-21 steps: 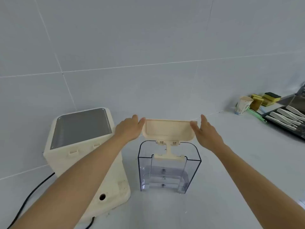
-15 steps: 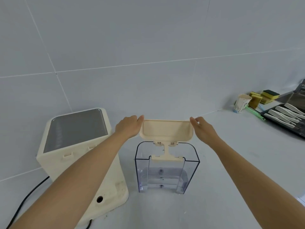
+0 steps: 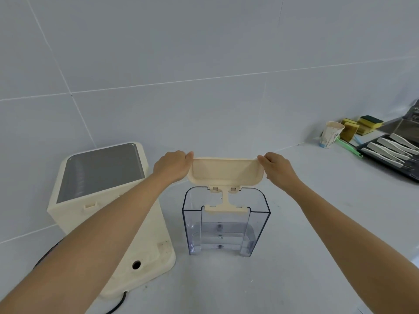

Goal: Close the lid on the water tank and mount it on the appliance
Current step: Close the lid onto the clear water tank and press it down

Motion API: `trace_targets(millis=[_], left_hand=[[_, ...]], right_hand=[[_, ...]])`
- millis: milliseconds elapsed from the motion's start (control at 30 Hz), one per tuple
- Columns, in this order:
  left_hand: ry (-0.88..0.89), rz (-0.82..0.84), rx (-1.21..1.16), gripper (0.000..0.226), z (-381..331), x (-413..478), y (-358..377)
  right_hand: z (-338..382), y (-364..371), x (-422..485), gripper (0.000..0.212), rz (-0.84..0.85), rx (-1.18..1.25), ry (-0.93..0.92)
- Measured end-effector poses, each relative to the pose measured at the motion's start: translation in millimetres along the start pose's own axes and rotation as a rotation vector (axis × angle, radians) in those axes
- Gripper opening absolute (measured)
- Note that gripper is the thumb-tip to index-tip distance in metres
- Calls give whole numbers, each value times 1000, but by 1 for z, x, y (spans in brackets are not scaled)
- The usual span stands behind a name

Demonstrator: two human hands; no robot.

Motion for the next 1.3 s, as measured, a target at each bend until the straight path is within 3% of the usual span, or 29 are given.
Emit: trace_targets(millis=[267, 533, 767, 1000, 1133, 1300], left_hand=[[44, 31, 38, 45, 0, -34, -3], [81, 57, 169, 35, 14, -76, 11], [130, 55, 319, 32, 19, -90, 24], [141, 43, 360, 33, 24, -94, 30], [88, 45, 173, 27, 32, -93, 31], [-179, -64, -544, 25, 55, -107, 32]], right_hand=[[6, -10, -38, 26, -42, -119, -145], [7, 2, -79, 29, -47, -504, -325], [2, 19, -96, 32, -14, -711, -354], [-3, 28, -101, 34, 34, -727, -348], [-3, 22, -99, 37, 34, -650, -317], [-14, 15, -78, 44, 65, -443, -170]])
Point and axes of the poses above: each hand's wrist, its own x-axis towards the middle knuckle, its own y-axis out of the palm, z = x × y, the point moved 10 cm from there along x, towards the middle knuckle, and after that the axes turned 13 degrees about -x, right-handed, at the moved point
